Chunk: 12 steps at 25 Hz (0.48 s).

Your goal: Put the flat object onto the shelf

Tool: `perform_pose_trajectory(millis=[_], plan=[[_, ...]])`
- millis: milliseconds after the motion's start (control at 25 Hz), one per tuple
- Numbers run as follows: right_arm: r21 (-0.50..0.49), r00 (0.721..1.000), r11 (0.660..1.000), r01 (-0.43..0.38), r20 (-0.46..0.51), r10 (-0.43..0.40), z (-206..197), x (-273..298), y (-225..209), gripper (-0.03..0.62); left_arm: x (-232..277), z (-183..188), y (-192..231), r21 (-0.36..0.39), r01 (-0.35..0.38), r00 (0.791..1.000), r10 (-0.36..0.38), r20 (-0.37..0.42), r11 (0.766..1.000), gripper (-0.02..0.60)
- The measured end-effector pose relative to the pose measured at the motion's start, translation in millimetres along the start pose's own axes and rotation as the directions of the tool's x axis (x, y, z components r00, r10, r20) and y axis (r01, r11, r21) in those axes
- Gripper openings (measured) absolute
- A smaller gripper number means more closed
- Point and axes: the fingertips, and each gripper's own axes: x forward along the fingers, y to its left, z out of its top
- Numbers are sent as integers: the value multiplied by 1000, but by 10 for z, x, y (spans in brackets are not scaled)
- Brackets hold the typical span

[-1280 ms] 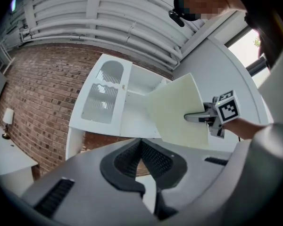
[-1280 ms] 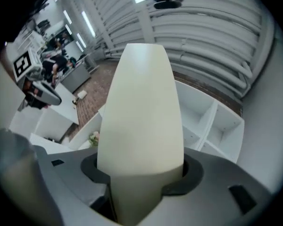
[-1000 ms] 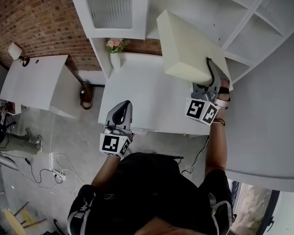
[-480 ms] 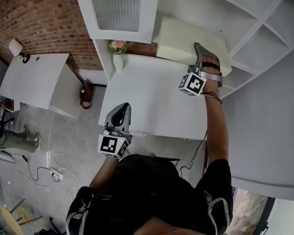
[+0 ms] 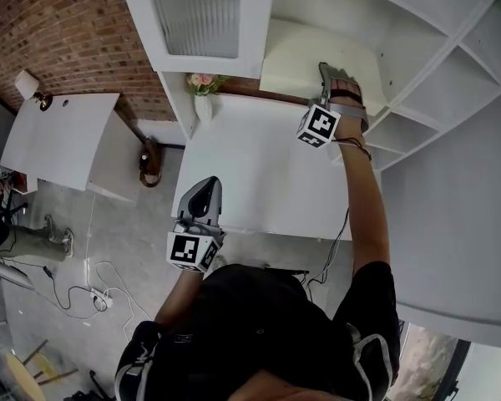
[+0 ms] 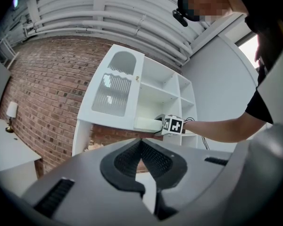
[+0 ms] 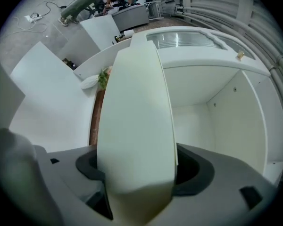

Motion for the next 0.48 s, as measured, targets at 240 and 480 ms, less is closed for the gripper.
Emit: perform_pose_trajectory(millis=[240,480], plan=[[-30,993,996,-90,-84,87,-63,343,24,408,85,-10,5,14,6,1000,-6,16,1000,9],[-5,984,989,-150,-102,148,-84,637,-3,439,32,-55,58,8,-18,999,18,-29,1000,9]])
